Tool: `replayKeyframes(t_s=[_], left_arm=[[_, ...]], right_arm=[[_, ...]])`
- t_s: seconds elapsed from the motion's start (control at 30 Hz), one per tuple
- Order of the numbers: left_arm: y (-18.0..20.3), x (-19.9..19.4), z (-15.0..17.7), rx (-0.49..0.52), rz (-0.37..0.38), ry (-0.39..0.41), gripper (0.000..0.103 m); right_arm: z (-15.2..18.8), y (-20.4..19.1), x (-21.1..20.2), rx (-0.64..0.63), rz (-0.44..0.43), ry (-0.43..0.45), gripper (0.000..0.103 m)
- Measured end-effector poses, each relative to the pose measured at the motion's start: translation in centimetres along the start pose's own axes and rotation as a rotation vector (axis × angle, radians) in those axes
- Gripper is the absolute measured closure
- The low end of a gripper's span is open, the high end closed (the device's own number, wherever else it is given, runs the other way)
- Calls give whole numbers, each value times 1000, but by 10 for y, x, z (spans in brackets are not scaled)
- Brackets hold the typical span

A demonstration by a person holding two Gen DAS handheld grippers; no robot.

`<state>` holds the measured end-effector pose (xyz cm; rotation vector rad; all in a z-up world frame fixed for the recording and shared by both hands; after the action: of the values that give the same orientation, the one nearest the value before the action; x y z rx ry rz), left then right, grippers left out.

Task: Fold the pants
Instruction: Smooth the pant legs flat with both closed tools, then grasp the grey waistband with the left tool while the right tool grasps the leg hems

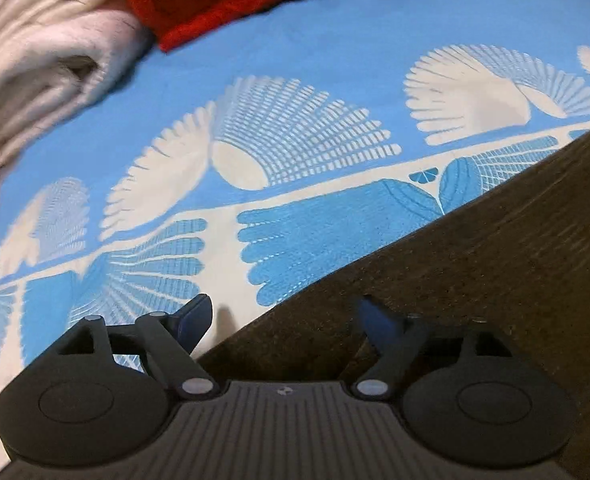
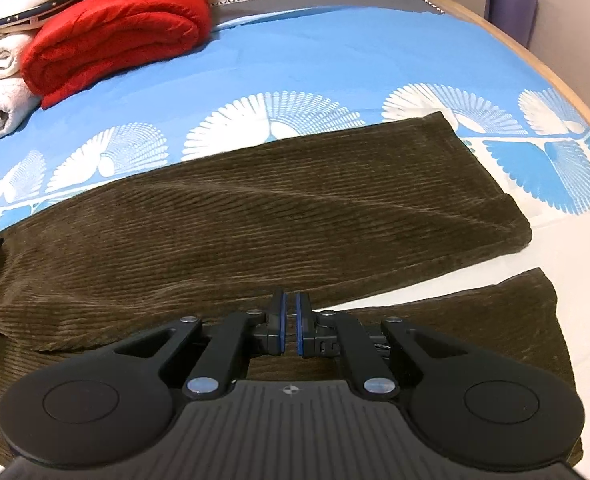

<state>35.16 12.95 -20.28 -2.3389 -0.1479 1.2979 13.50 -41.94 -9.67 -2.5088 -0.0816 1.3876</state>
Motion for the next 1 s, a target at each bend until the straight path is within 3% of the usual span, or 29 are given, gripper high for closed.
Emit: replayKeyframes(t_s=[0.03,0.07,0.1,0.2,0.27,0.4,0.5,0.6,0.67,0.73,0.8,0.83,0.87,0.9,1.0], left_arm=[[-5,2,-1,-12,54,-17,34],[-10,1,-1,-25,140,-31,62],[-10,-1,-2,-19,176,-32,79],[5,-17,2,116,129,4,93],[4,-35,6,115,104,40,95],[-8,-106,25,79,71,219,95],[5,-187,62,132,42,378,95],[21,-257,128,171,99,438,96],[37,-277,171,186,138,416,98],[54,-282,216,199,160,344,101],[59,-271,239,178,192,222,97],[55,-272,241,145,189,200,97],[42,-274,241,60,182,197,93],[26,-273,240,-55,197,175,80],[-19,-247,243,-362,334,19,69]], right_arm=[[0,2,0,-2,1,-2,98],[-1,3,1,-3,1,-2,98],[-1,4,1,-5,1,-3,98],[0,7,4,-1,13,-11,98],[-1,7,6,6,15,-13,98],[-2,7,6,15,17,-9,98],[-2,9,2,40,18,3,98],[0,11,-6,77,17,21,98],[3,10,-12,97,11,33,98],[8,9,-17,113,9,39,98],[14,6,-20,118,16,31,98],[17,6,-22,122,19,27,98],[21,5,-23,131,19,22,98],[25,5,-25,143,15,16,98],[33,9,-30,190,-8,23,98]])
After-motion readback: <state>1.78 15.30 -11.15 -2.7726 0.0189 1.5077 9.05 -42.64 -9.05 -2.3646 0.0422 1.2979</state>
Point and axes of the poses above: each gripper's, at about its wrist camera, not at the fingertips, and x roughly the way its jaws point, y to its right, z to its underside, the point moved 1 cm from there along x, roughly the way its jaws point, and after that the axes turned 12 degrees about -z, right-handed, at the moved point
